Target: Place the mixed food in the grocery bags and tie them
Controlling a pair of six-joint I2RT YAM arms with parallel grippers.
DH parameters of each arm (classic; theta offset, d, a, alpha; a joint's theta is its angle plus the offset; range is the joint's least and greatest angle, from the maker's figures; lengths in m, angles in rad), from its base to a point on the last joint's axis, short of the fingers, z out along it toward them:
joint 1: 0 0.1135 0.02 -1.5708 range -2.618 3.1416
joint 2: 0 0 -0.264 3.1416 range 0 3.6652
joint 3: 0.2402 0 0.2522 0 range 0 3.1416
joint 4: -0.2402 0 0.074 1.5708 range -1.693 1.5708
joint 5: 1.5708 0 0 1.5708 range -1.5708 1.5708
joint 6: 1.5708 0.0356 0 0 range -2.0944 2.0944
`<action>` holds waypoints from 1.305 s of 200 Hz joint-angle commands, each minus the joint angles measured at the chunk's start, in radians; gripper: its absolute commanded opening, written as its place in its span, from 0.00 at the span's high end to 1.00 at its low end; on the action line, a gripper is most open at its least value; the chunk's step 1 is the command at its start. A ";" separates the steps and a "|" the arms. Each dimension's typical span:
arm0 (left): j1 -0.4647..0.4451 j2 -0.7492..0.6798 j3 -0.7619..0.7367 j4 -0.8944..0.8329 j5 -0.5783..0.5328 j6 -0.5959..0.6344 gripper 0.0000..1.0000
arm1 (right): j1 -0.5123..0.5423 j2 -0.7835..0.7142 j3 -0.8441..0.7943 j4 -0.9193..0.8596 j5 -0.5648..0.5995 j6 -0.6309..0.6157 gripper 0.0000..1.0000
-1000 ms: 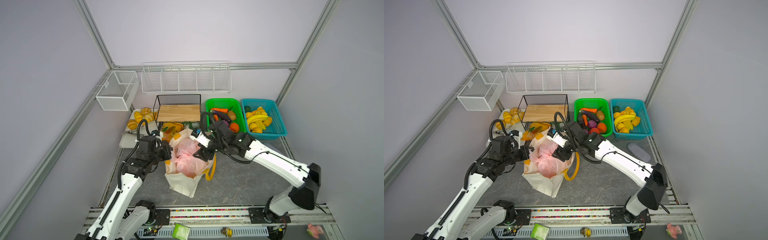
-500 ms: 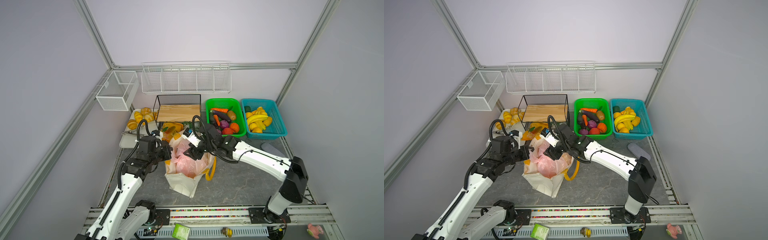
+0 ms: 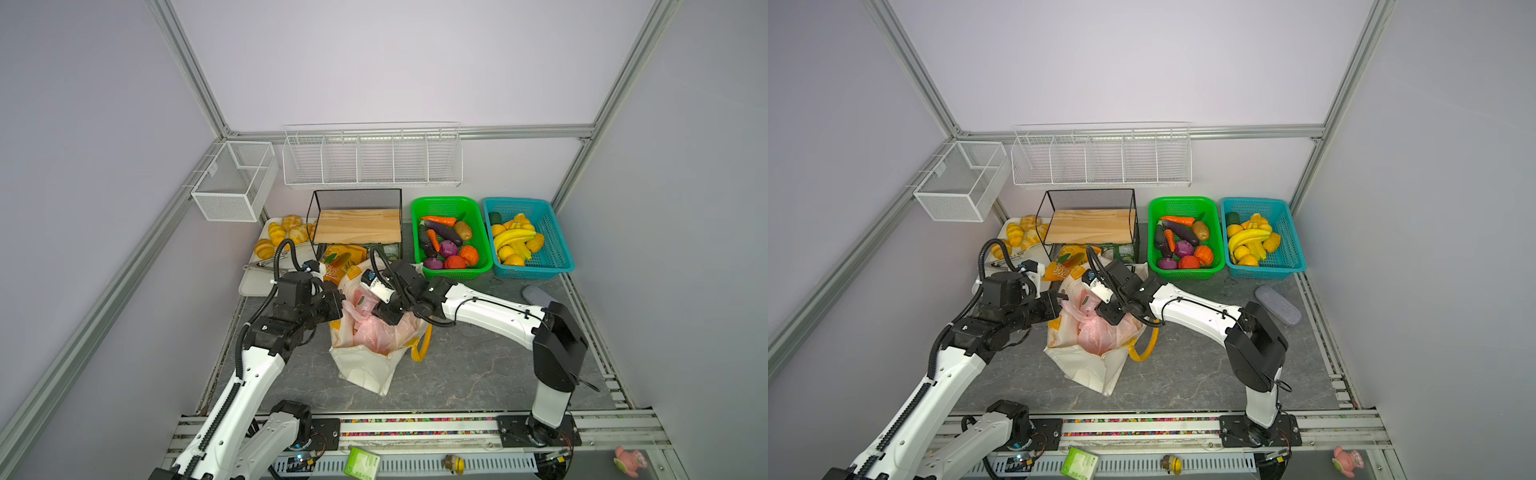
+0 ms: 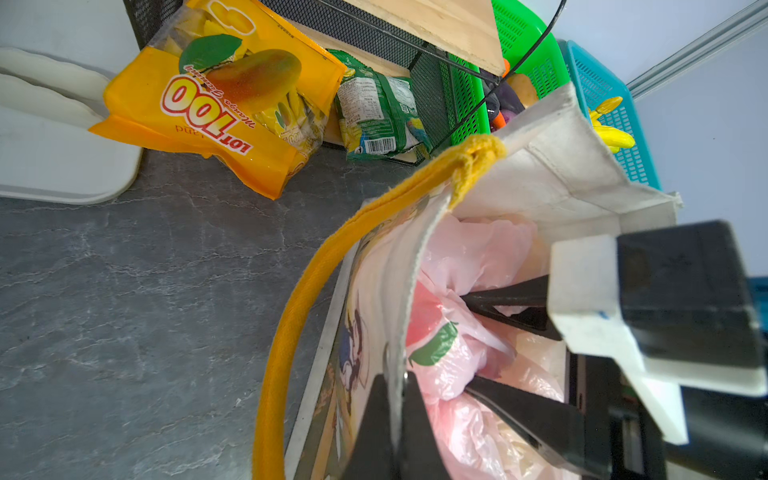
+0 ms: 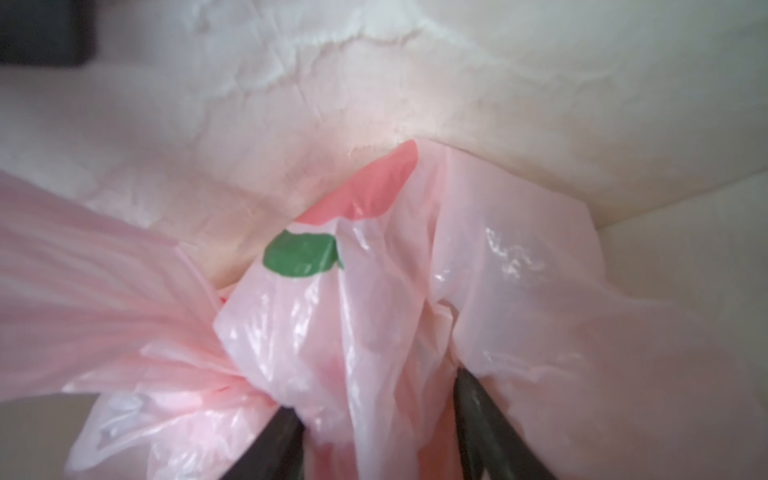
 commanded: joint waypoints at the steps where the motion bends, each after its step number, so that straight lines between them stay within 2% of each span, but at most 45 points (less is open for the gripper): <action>1: 0.010 -0.011 0.006 0.040 -0.008 -0.004 1.00 | -0.009 0.002 -0.002 -0.089 0.051 -0.068 0.46; 35: 0.009 -0.026 0.008 0.037 -0.006 -0.005 1.00 | -0.009 -0.005 0.018 -0.145 0.105 -0.118 0.42; 78: 0.009 -0.032 -0.014 0.064 0.013 -0.010 1.00 | -0.009 -0.195 0.011 -0.066 -0.101 -0.032 0.28; 100: 0.009 -0.032 -0.014 0.063 0.010 -0.008 1.00 | -0.014 -0.297 -0.024 -0.052 -0.127 0.020 0.25; 123: 0.009 -0.032 -0.015 0.065 0.011 -0.006 1.00 | -0.045 -0.391 -0.085 -0.102 -0.049 0.091 0.24; 153: 0.010 -0.031 -0.016 0.073 0.022 -0.009 1.00 | -0.092 -0.471 -0.151 -0.217 0.185 0.258 0.24; 176: 0.009 -0.030 -0.020 0.090 0.040 -0.010 1.00 | -0.087 -0.468 -0.185 -0.231 0.196 0.356 0.26; 196: 0.009 -0.021 -0.023 0.106 0.064 -0.010 1.00 | -0.080 -0.444 -0.199 -0.225 0.209 0.390 0.30; 220: 0.010 -0.014 -0.025 0.111 0.080 -0.012 1.00 | -0.078 -0.416 -0.217 -0.197 0.174 0.408 0.44; 241: 0.010 -0.019 -0.028 0.113 0.087 -0.017 1.00 | -0.079 -0.411 -0.223 -0.200 0.184 0.408 0.68; 261: 0.009 -0.024 -0.033 0.129 0.115 -0.025 1.00 | -0.080 -0.428 -0.215 -0.217 0.220 0.392 0.82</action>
